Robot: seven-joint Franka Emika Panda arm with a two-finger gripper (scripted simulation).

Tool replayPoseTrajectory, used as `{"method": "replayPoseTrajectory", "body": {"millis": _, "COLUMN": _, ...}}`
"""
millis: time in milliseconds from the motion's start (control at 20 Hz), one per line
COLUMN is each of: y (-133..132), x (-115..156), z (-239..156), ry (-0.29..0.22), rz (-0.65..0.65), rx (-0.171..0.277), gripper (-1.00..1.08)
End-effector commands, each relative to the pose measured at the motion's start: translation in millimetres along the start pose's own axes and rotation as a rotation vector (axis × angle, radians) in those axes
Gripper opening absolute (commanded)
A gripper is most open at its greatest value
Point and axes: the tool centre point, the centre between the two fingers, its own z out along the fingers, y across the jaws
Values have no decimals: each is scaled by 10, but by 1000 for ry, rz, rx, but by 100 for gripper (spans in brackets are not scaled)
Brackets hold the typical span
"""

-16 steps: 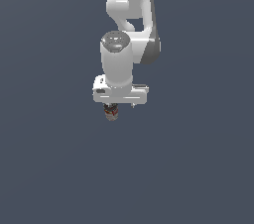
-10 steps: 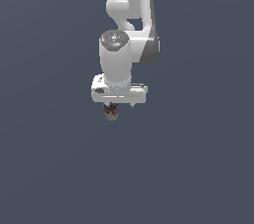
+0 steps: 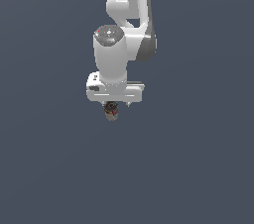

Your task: Pick up the object and move it to a goal position.

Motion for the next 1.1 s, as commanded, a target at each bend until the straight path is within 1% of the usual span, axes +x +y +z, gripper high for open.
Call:
{"method": "replayPoseTrajectory", "body": {"millis": 0, "y": 1, "x": -5, "z": 8, "ry": 0, "rz": -6, "rx": 0, "gripper": 100}}
{"method": "replayPoseTrajectory", "body": {"millis": 250, "y": 30, "x": -30, "z": 40, "ry": 0, "rz": -41, "rx": 0, "gripper": 100}}
{"method": "replayPoseTrajectory", "body": {"millis": 500, "y": 75, "x": -77, "z": 102, "ry": 1, "rz": -105, "rx": 1, "gripper": 100}}
{"method": "replayPoseTrajectory", "body": {"millis": 1050, "y": 228, "x": -260, "z": 316, "ry": 5, "rz": -336, "rx": 5, "gripper": 100}}
